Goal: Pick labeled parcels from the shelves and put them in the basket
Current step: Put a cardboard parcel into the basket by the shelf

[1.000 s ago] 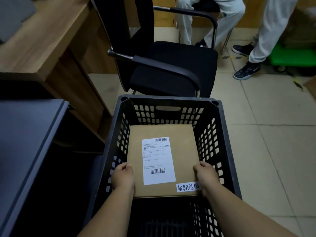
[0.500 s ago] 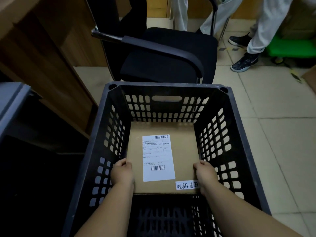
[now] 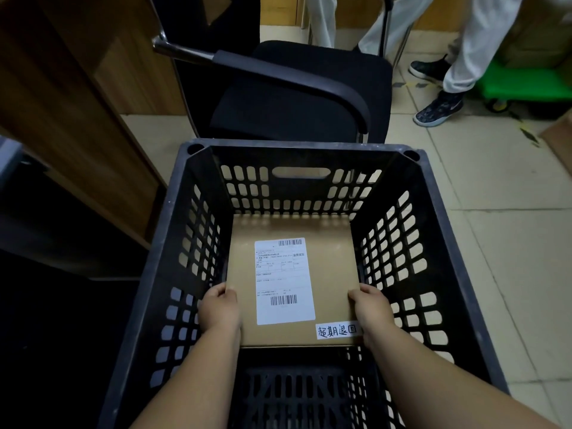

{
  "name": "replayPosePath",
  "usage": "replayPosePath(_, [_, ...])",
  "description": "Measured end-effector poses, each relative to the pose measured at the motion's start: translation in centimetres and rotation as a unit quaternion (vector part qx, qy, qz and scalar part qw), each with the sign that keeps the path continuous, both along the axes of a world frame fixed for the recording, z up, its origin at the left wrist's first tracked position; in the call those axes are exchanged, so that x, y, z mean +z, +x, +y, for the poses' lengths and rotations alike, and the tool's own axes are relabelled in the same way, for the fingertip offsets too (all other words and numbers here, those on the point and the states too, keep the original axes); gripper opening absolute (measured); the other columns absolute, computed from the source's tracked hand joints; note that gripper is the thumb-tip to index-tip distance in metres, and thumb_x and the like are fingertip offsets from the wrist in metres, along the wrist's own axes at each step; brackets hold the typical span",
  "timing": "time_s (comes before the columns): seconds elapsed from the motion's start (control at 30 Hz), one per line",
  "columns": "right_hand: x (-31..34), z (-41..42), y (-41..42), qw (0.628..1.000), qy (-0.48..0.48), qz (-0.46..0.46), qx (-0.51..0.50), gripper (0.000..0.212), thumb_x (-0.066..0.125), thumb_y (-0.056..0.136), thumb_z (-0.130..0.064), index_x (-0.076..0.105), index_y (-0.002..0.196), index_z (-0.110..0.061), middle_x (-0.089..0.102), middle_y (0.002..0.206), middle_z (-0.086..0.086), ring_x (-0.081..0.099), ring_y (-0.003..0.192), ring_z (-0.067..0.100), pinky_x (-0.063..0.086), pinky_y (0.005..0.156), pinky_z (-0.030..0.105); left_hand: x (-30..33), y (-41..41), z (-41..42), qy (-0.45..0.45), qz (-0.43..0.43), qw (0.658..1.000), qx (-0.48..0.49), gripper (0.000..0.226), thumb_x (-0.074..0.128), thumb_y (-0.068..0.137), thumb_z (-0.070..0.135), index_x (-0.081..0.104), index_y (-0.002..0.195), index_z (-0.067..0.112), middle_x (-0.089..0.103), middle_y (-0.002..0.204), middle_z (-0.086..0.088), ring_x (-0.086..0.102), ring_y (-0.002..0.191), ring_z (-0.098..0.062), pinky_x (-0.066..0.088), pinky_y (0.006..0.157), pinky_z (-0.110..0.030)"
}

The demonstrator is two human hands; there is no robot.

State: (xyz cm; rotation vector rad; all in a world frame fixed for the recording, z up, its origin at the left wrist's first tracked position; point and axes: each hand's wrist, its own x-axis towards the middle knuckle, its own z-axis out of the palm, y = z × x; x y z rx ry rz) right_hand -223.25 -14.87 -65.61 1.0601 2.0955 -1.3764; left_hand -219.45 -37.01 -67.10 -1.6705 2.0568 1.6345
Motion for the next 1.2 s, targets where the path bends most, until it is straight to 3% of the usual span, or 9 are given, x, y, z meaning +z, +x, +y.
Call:
replayPosePath(0.1, [0.9, -0.3, -0.2, 0.998, 0.032, -0.004, 0.045, 0.042, 0.047, 0.090, -0.018, 0.051, 0.132, -0.016, 0.063, 0.110, 0.007, 0.058, 0.081, 0.020, 0.049, 0.067, 0.030, 0.9, 0.0, 0.3, -0.020, -0.015, 0.999, -0.032, 0.029, 0.049, 0.095, 0.021, 0.059, 0.120, 0.010, 0.066, 0.103, -0.012, 0.059, 0.086, -0.028, 0.049, 0.077, -0.035])
replayPosePath(0.2, [2.4, -0.8, -0.4, 0.989, 0.094, 0.001, 0.112, 0.051, 0.045, 0.091, -0.018, 0.039, 0.141, -0.012, 0.055, 0.132, 0.010, 0.055, 0.110, 0.029, 0.043, 0.086, 0.032, 2.6, 0.0, 0.7, -0.056, -0.028, 0.994, -0.090, 0.037, 0.047, 0.096, 0.022, 0.052, 0.130, 0.008, 0.062, 0.121, -0.015, 0.058, 0.104, -0.032, 0.047, 0.088, -0.039])
replayPosePath(0.33, [5.1, -1.7, -0.2, 0.966, 0.161, 0.053, 0.197, 0.047, 0.045, 0.090, -0.018, 0.044, 0.136, -0.012, 0.052, 0.134, 0.009, 0.050, 0.118, 0.030, 0.044, 0.096, 0.038, 6.0, 0.1, 1.1, -0.117, -0.025, 0.976, -0.181, 0.039, 0.046, 0.096, 0.023, 0.052, 0.131, 0.009, 0.060, 0.127, -0.012, 0.056, 0.112, -0.030, 0.046, 0.090, -0.038])
replayPosePath(0.47, [8.9, -2.7, 0.4, 0.920, 0.232, 0.101, 0.299, 0.051, 0.043, 0.090, -0.019, 0.041, 0.140, -0.016, 0.041, 0.145, 0.002, 0.035, 0.132, 0.023, 0.033, 0.106, 0.036, 10.2, 0.7, 1.3, -0.183, -0.025, 0.949, -0.257, 0.039, 0.046, 0.095, 0.026, 0.051, 0.132, 0.013, 0.056, 0.131, -0.007, 0.054, 0.115, -0.028, 0.048, 0.093, -0.042])
replayPosePath(0.6, [13.4, -3.3, 1.4, 0.855, 0.308, 0.147, 0.390, 0.049, 0.042, 0.091, -0.022, 0.041, 0.140, -0.018, 0.044, 0.143, 0.001, 0.035, 0.131, 0.021, 0.029, 0.108, 0.033, 15.1, 1.8, 0.9, -0.268, -0.018, 0.911, -0.314, 0.041, 0.050, 0.094, 0.029, 0.052, 0.132, 0.015, 0.054, 0.134, -0.002, 0.051, 0.118, -0.024, 0.043, 0.096, -0.038])
replayPosePath(0.93, [27.4, -5.2, 3.5, 0.789, 0.356, 0.241, 0.439, 0.035, 0.045, 0.091, -0.029, 0.056, 0.123, -0.020, 0.054, 0.125, -0.001, 0.045, 0.116, 0.020, 0.038, 0.093, 0.030, 29.5, 4.4, -0.2, -0.467, -0.050, 0.775, -0.423, 0.025, 0.044, 0.092, 0.039, 0.060, 0.099, 0.021, 0.061, 0.102, 0.001, 0.055, 0.095, -0.020, 0.040, 0.076, -0.032])
replayPosePath(1.07, [32.6, -6.1, 3.6, 0.771, 0.346, 0.273, 0.460, 0.031, 0.045, 0.091, -0.033, 0.058, 0.116, -0.019, 0.055, 0.120, 0.000, 0.045, 0.112, 0.020, 0.039, 0.086, 0.031, 35.0, 4.9, -0.6, -0.505, -0.069, 0.756, -0.410, 0.030, 0.041, 0.093, 0.042, 0.059, 0.100, 0.019, 0.062, 0.103, -0.002, 0.056, 0.096, -0.023, 0.038, 0.076, -0.034])
replayPosePath(1.2, [37.1, -6.4, 3.4, 0.752, 0.324, 0.302, 0.488, 0.032, 0.044, 0.093, -0.034, 0.057, 0.117, -0.019, 0.054, 0.122, 0.001, 0.044, 0.114, 0.021, 0.040, 0.086, 0.032, 39.7, 6.1, -0.1, -0.514, -0.094, 0.770, -0.365, 0.033, 0.042, 0.094, 0.042, 0.059, 0.108, 0.017, 0.062, 0.108, -0.003, 0.056, 0.100, -0.024, 0.038, 0.078, -0.033])
